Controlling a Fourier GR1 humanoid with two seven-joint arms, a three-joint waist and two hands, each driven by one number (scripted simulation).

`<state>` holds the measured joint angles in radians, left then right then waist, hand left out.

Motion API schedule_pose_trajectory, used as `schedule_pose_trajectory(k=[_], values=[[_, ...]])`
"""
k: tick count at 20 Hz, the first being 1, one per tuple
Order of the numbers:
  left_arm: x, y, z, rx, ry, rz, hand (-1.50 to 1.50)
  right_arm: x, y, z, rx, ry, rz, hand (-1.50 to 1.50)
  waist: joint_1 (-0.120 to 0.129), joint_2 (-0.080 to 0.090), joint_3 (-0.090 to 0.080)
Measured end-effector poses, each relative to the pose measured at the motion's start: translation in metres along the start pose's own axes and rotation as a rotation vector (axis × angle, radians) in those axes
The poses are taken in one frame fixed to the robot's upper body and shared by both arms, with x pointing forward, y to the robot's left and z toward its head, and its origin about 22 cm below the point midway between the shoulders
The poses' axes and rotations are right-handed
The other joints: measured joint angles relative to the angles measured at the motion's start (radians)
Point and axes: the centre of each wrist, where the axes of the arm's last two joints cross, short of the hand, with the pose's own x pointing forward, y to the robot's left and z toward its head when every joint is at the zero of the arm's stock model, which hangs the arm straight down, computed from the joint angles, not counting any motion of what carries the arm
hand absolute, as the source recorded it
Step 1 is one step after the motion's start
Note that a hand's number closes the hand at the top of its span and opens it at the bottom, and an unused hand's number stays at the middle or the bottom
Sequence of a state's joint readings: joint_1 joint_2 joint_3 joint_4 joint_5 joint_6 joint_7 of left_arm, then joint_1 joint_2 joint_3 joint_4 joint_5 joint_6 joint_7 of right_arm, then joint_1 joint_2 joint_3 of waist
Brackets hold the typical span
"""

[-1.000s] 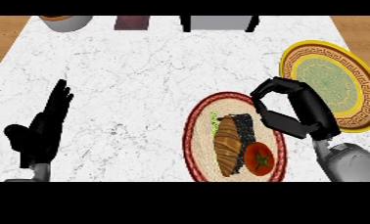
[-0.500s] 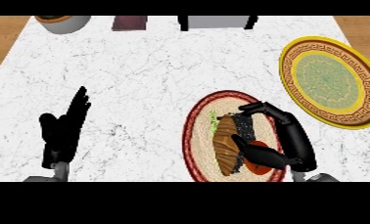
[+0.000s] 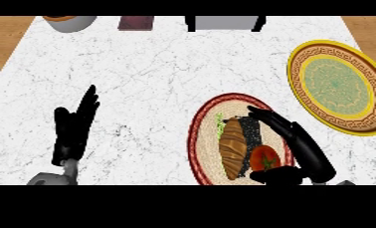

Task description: Pick the croissant from the placemat and place it in the plate

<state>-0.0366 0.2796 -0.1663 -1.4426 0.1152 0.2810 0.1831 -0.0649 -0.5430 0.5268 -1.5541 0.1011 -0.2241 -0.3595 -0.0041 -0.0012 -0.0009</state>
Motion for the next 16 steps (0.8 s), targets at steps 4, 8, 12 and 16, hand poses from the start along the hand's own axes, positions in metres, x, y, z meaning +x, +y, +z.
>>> schedule_pose_trajectory(k=[4,8,12,16], values=[[0.002,-0.003,0.001,-0.006,0.004,-0.001,0.00,0.016,-0.021,-0.014,0.083,0.055,0.170,-1.50,0.003,-0.001,-0.001],[0.002,-0.004,-0.003,-0.003,0.002,0.000,0.00,0.039,-0.027,-0.031,0.203,0.137,0.272,-1.50,0.006,-0.001,-0.001],[0.007,-0.009,-0.004,-0.001,-0.002,-0.004,0.00,0.054,-0.024,-0.040,0.342,0.225,0.323,-1.50,0.008,0.000,-0.001],[0.007,-0.012,0.002,-0.002,-0.003,-0.006,0.00,0.063,-0.013,-0.047,0.436,0.294,0.354,-1.50,0.009,0.000,0.000]])
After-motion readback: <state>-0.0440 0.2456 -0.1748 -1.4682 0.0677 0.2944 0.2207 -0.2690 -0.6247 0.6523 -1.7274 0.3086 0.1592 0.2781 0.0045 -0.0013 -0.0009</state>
